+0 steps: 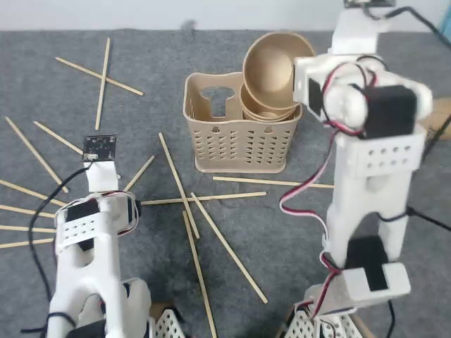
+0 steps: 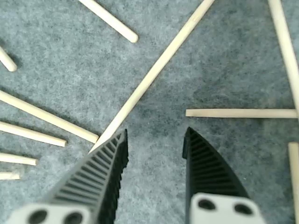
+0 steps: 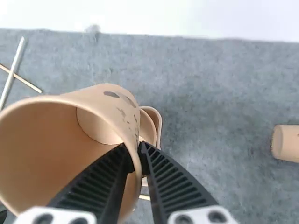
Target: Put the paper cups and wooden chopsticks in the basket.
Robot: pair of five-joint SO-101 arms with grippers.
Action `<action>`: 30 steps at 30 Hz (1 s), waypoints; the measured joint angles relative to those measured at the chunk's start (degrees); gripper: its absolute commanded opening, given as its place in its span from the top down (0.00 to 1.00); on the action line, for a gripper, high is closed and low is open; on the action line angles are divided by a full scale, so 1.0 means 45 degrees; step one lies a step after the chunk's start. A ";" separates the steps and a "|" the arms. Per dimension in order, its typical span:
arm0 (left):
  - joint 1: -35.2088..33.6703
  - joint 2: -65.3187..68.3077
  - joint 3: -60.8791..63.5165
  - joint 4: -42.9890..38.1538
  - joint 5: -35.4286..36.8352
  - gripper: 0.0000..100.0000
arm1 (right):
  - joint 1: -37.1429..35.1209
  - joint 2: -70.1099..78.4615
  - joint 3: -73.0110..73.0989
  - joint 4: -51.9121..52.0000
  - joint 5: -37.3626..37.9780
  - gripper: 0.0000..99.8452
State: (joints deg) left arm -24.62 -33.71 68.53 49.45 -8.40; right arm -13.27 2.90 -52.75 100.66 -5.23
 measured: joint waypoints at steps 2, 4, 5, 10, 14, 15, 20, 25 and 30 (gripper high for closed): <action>0.0000 0.0000 0.0000 0.0000 0.0000 0.82 | 0.0000 0.0176 0.0000 0.0000 0.0000 0.99; 0.0000 0.0000 0.0000 0.0000 0.0000 0.82 | -0.0039 0.0176 0.0176 0.0000 0.0000 0.99; 0.0000 0.0000 0.0000 0.0000 0.0000 0.82 | -0.0059 0.0156 0.0371 0.0000 0.0000 0.99; 0.0000 0.0000 0.0000 0.0000 0.0000 0.82 | -0.0137 0.0137 0.1778 0.0000 0.0195 0.99; 0.0000 0.0000 0.0000 0.0000 0.0000 0.82 | -0.0117 0.0137 0.2266 0.0000 0.0547 0.99; 0.0000 0.0000 0.0000 0.0000 0.0000 0.82 | -0.0117 0.0137 0.2286 0.0000 0.0625 0.99; 0.0000 0.0000 0.0000 0.0000 0.0000 0.82 | -0.0098 0.0606 0.2286 0.0000 0.0957 0.80; 0.0000 0.0000 0.0000 0.0000 0.0000 0.82 | -0.0098 0.0879 0.1836 0.0000 0.0977 0.65; 0.0000 0.0000 0.0000 0.0000 0.0000 0.82 | -0.0117 0.0879 -0.0606 0.0000 0.0977 0.72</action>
State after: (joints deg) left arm -24.62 -33.71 68.53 49.45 -8.40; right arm -13.80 6.86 -55.47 100.66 -0.84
